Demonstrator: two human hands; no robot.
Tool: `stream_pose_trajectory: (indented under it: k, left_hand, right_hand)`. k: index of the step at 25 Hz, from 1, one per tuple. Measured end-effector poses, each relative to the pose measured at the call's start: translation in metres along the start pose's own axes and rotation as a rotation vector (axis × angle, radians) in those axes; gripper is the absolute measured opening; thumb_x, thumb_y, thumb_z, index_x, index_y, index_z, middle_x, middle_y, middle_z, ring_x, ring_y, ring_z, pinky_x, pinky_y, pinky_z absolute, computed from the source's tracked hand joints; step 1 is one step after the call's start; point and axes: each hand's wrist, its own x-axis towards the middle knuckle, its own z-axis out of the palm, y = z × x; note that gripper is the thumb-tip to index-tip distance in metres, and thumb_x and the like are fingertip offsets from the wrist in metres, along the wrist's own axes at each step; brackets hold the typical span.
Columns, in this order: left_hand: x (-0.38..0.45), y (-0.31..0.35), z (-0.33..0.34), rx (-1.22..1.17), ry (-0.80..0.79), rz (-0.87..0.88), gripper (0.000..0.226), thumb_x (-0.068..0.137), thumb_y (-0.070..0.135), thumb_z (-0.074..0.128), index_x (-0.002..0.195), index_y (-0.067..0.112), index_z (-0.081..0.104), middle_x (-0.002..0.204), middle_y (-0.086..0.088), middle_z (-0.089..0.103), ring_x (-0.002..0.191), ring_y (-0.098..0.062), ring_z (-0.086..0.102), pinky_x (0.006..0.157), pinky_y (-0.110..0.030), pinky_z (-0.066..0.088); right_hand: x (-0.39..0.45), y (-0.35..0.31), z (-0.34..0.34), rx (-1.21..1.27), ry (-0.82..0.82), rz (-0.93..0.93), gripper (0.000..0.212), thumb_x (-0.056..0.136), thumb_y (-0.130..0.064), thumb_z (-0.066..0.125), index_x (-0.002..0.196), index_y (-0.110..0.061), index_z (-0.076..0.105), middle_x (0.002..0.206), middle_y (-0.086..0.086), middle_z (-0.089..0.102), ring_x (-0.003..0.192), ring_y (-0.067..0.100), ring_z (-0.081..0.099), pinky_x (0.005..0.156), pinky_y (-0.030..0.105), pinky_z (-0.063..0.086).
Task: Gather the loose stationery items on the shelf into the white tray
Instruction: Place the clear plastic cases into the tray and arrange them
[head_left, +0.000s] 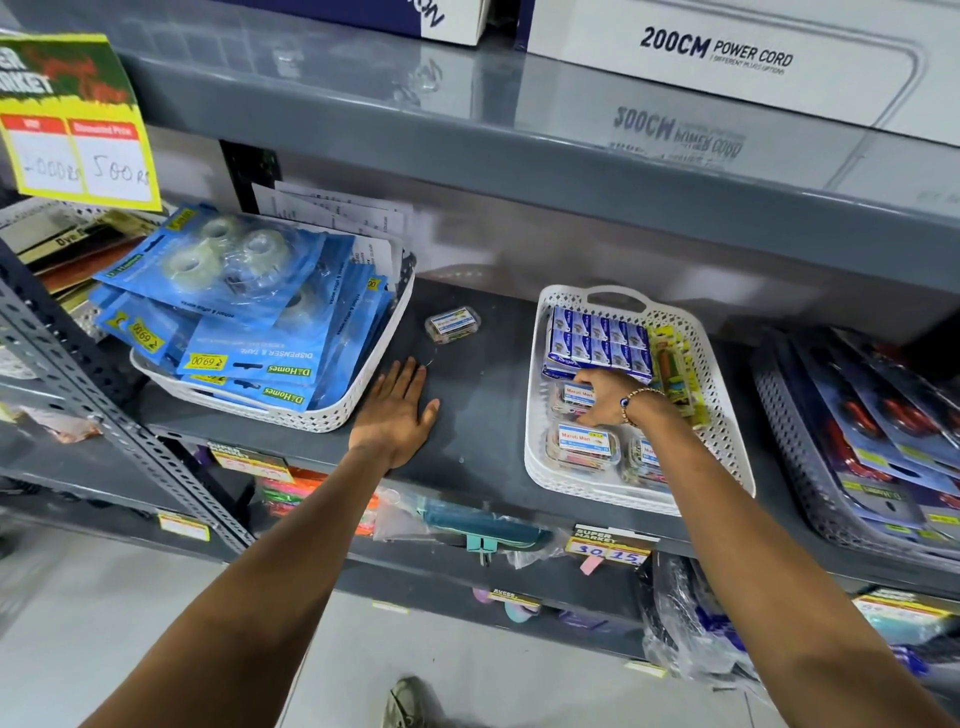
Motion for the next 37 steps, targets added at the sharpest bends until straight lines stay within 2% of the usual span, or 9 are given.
stream_pose_trajectory:
  k: [4, 8, 12, 19, 21, 24, 26, 31, 37]
  left_hand:
    - [0.001, 0.0, 0.0, -0.026, -0.002, -0.006, 0.063, 0.099, 0.046, 0.02, 0.152, 0.015, 0.005, 0.162, -0.002, 0.0, 0.149, -0.018, -0.004, 0.121, -0.033, -0.001]
    - [0.001, 0.0, 0.003, -0.047, 0.015, -0.003, 0.063, 0.098, 0.046, 0.022, 0.152, 0.015, 0.009, 0.162, -0.003, 0.004, 0.149, -0.018, -0.002, 0.121, -0.033, 0.001]
    - [0.0, 0.001, 0.003, -0.038, 0.03, -0.001, 0.063, 0.098, 0.046, 0.022, 0.151, 0.015, 0.01, 0.162, -0.003, 0.006, 0.149, -0.019, 0.0, 0.122, -0.034, 0.002]
    - [-0.001, 0.003, 0.0, 0.02, 0.038, -0.018, 0.064, 0.097, 0.048, 0.017, 0.151, 0.016, 0.005, 0.162, -0.003, 0.003, 0.149, -0.019, -0.002, 0.121, -0.034, 0.0]
    - [0.0, 0.003, -0.001, 0.023, 0.028, -0.025, 0.065, 0.097, 0.049, 0.017, 0.151, 0.016, 0.003, 0.162, -0.003, 0.002, 0.149, -0.019, -0.003, 0.121, -0.034, -0.001]
    - [0.001, 0.004, -0.002, 0.036, 0.002, -0.039, 0.065, 0.097, 0.049, 0.015, 0.151, 0.016, -0.001, 0.162, -0.003, -0.002, 0.148, -0.018, -0.006, 0.121, -0.034, -0.003]
    - [0.002, 0.003, -0.002, 0.037, -0.01, -0.047, 0.065, 0.097, 0.049, 0.015, 0.151, 0.016, -0.002, 0.162, -0.002, -0.003, 0.148, -0.018, -0.007, 0.12, -0.033, -0.004]
    - [0.001, 0.002, -0.002, 0.049, 0.004, -0.042, 0.066, 0.097, 0.05, 0.016, 0.151, 0.017, -0.001, 0.162, -0.002, 0.0, 0.149, -0.018, -0.005, 0.12, -0.034, -0.004]
    - [0.001, -0.001, -0.002, 0.036, 0.008, -0.036, 0.065, 0.097, 0.048, 0.019, 0.152, 0.016, 0.002, 0.162, -0.002, 0.002, 0.149, -0.018, -0.003, 0.12, -0.033, -0.005]
  right_hand:
    - [-0.014, 0.007, -0.033, 0.107, -0.075, 0.062, 0.075, 0.069, -0.025, 0.081, 0.134, -0.021, 0.042, 0.138, 0.007, 0.05, 0.121, 0.027, 0.051, 0.1, 0.034, 0.044]
    - [-0.018, 0.008, -0.067, 0.186, 0.073, 0.029, 0.055, 0.075, -0.018, 0.078, 0.124, -0.013, 0.054, 0.125, 0.012, 0.061, 0.109, 0.026, 0.058, 0.098, 0.032, 0.043]
    - [0.007, -0.027, -0.058, 0.3, 0.222, -0.081, 0.032, 0.079, -0.014, 0.072, 0.11, -0.008, 0.064, 0.113, 0.016, 0.068, 0.103, 0.031, 0.064, 0.096, 0.038, 0.049]
    - [0.067, -0.108, -0.02, 0.055, 0.541, -0.119, 0.027, 0.081, -0.011, 0.057, 0.102, -0.021, 0.071, 0.111, 0.009, 0.071, 0.108, 0.032, 0.062, 0.095, 0.037, 0.047]
    - [0.084, -0.125, -0.015, -0.095, 0.512, -0.19, 0.034, 0.079, -0.01, 0.059, 0.111, -0.021, 0.066, 0.119, 0.009, 0.066, 0.113, 0.032, 0.059, 0.096, 0.039, 0.045]
    - [0.107, -0.145, -0.002, -0.193, 0.329, -0.29, 0.061, 0.082, -0.01, 0.061, 0.138, -0.021, 0.042, 0.145, 0.005, 0.045, 0.128, 0.032, 0.045, 0.102, 0.044, 0.039]
    - [0.116, -0.15, 0.005, -0.274, 0.271, -0.292, 0.065, 0.086, -0.015, 0.059, 0.144, -0.023, 0.031, 0.152, 0.002, 0.035, 0.133, 0.031, 0.038, 0.105, 0.044, 0.035]
    - [0.11, -0.141, 0.005, -0.216, 0.354, -0.259, 0.049, 0.082, -0.022, 0.066, 0.128, -0.017, 0.052, 0.132, 0.005, 0.053, 0.125, 0.028, 0.045, 0.101, 0.04, 0.035]
    - [0.047, -0.122, -0.022, -0.018, 0.541, -0.312, 0.049, 0.079, -0.024, 0.069, 0.126, -0.021, 0.054, 0.129, 0.003, 0.056, 0.121, 0.028, 0.049, 0.098, 0.037, 0.038]
